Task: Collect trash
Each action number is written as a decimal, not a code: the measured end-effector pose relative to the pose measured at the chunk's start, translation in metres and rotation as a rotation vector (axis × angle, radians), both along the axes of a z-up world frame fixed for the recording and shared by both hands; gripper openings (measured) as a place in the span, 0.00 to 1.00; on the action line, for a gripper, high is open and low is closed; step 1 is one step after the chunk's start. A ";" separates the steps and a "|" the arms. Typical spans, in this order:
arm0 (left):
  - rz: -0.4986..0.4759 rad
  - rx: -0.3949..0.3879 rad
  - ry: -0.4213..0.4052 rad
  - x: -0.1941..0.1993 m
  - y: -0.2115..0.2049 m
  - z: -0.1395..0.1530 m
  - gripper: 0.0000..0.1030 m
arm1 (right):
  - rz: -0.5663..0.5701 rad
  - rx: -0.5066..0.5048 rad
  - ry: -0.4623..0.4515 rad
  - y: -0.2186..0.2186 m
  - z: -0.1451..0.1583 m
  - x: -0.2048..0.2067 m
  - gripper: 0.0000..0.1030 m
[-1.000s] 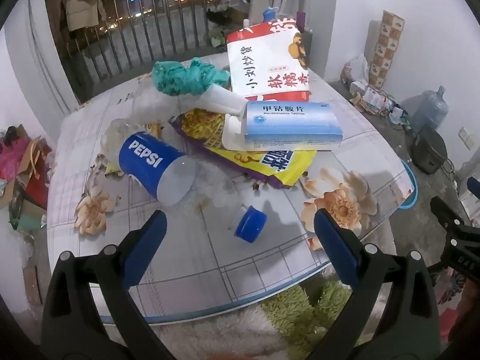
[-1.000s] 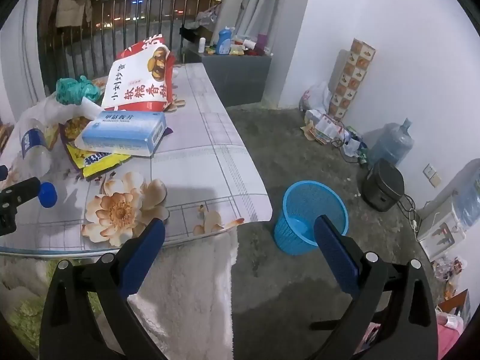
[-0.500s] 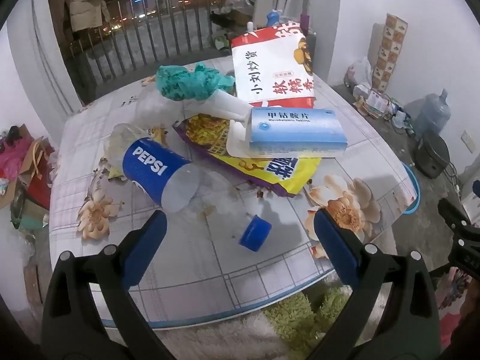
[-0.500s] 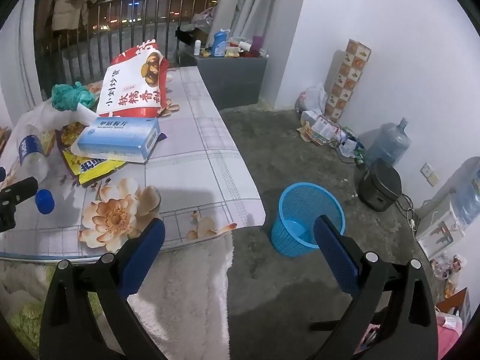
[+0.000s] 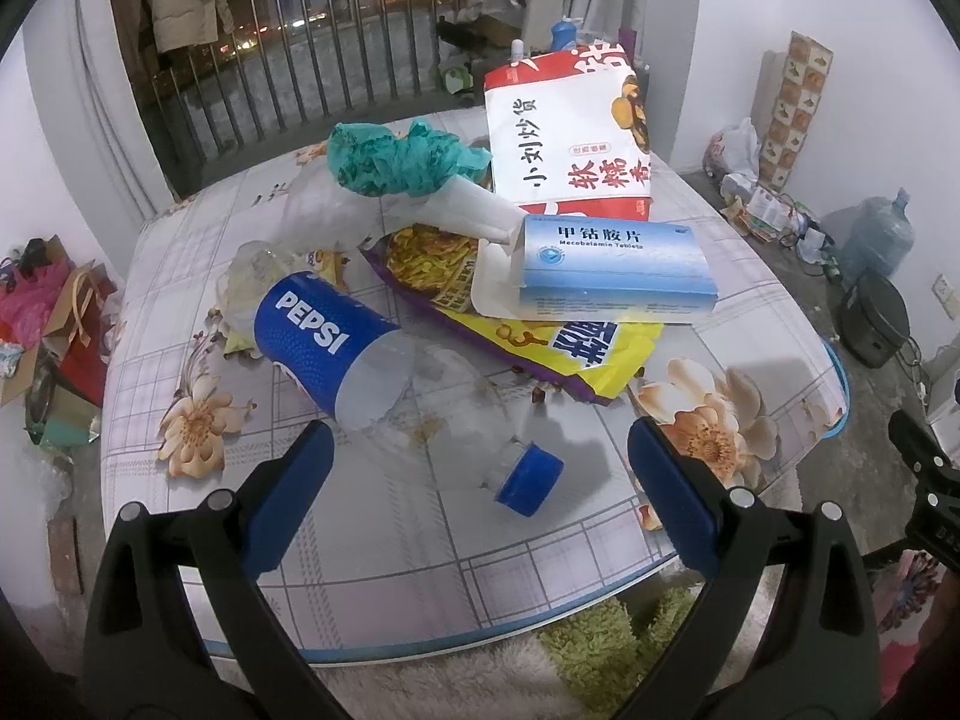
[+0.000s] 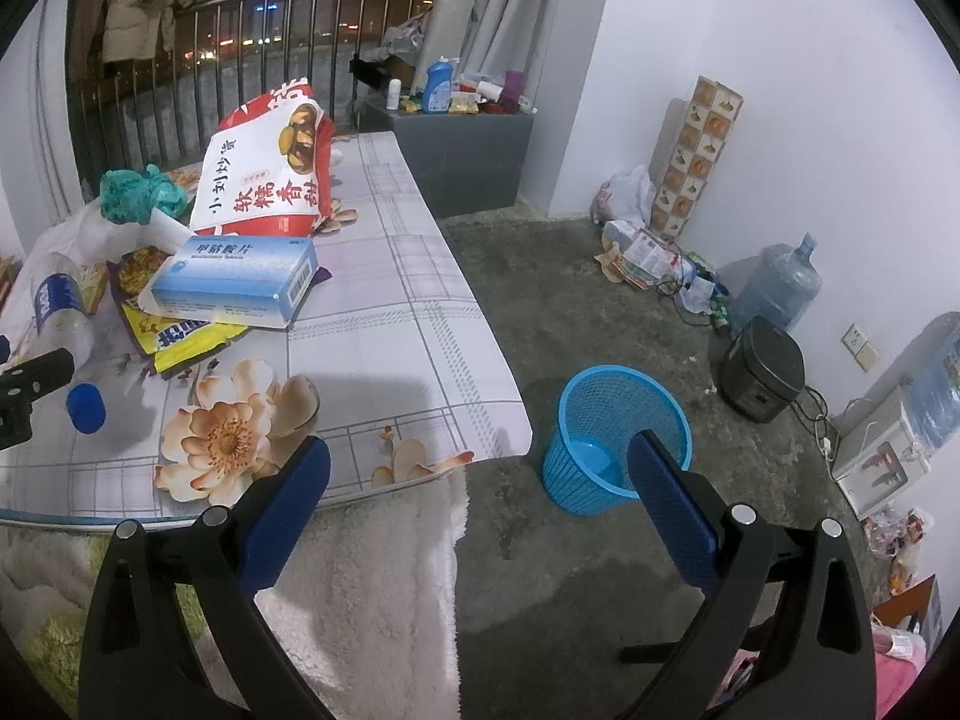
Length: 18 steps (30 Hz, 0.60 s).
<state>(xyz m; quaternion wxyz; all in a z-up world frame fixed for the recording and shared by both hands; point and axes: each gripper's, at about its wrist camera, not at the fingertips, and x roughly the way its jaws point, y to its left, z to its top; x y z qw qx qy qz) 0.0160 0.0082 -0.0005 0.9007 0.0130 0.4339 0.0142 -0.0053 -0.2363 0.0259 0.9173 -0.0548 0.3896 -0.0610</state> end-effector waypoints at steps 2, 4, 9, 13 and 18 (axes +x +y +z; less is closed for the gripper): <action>0.000 0.004 0.001 0.000 -0.001 0.000 0.91 | 0.000 0.000 0.001 0.000 -0.001 0.001 0.94; 0.000 0.007 0.002 0.001 -0.001 -0.001 0.91 | 0.000 0.001 0.001 0.000 -0.001 0.001 0.94; 0.004 0.009 0.005 0.003 -0.001 -0.002 0.91 | 0.003 -0.001 0.005 0.003 -0.004 0.004 0.94; 0.007 0.009 0.008 0.003 -0.001 -0.003 0.91 | 0.004 0.000 0.006 0.004 -0.005 0.005 0.94; 0.007 0.009 0.011 0.003 0.000 -0.004 0.91 | 0.009 0.000 0.011 0.007 -0.007 0.007 0.94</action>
